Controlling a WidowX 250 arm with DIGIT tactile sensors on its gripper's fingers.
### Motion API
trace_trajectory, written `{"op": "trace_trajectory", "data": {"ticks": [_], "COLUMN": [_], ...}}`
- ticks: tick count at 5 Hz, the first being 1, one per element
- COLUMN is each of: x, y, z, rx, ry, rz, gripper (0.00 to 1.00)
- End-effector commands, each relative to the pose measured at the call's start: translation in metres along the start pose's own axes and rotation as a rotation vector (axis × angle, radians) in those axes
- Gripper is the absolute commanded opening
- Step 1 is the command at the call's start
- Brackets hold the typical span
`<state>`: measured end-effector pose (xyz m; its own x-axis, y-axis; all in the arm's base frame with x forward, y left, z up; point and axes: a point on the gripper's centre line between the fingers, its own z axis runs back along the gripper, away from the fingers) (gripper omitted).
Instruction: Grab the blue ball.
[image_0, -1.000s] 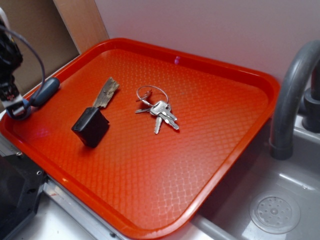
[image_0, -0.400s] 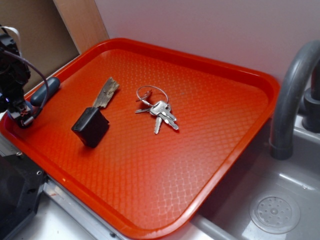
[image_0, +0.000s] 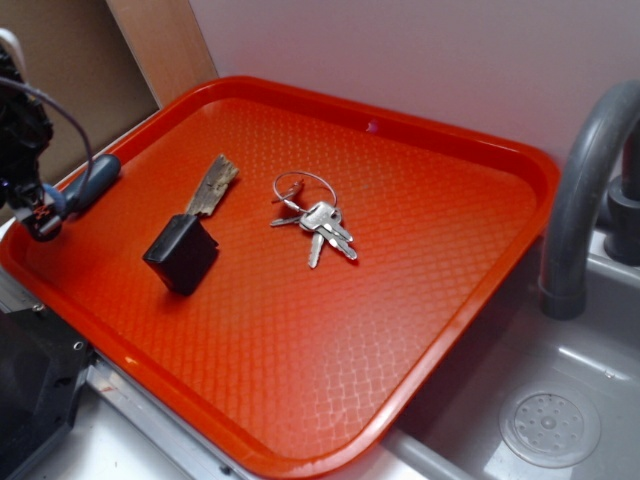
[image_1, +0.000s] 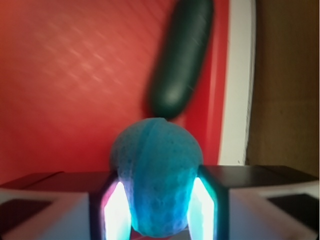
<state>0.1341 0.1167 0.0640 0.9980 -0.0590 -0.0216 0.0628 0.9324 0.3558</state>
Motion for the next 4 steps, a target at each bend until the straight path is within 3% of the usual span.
{"op": "trace_trajectory", "data": {"ticks": [1,3,4], "x": [0.039,0.070,0.072], "y": [-0.022,-0.054,-0.055], "z": [0.114,0.168,0.170], "rx": [-0.057,-0.150,-0.221], "ry": [-0.177,-0.226,-0.228], "rz": [-0.017,0.127,0.160], "gripper": [0.00,0.00,0.00]}}
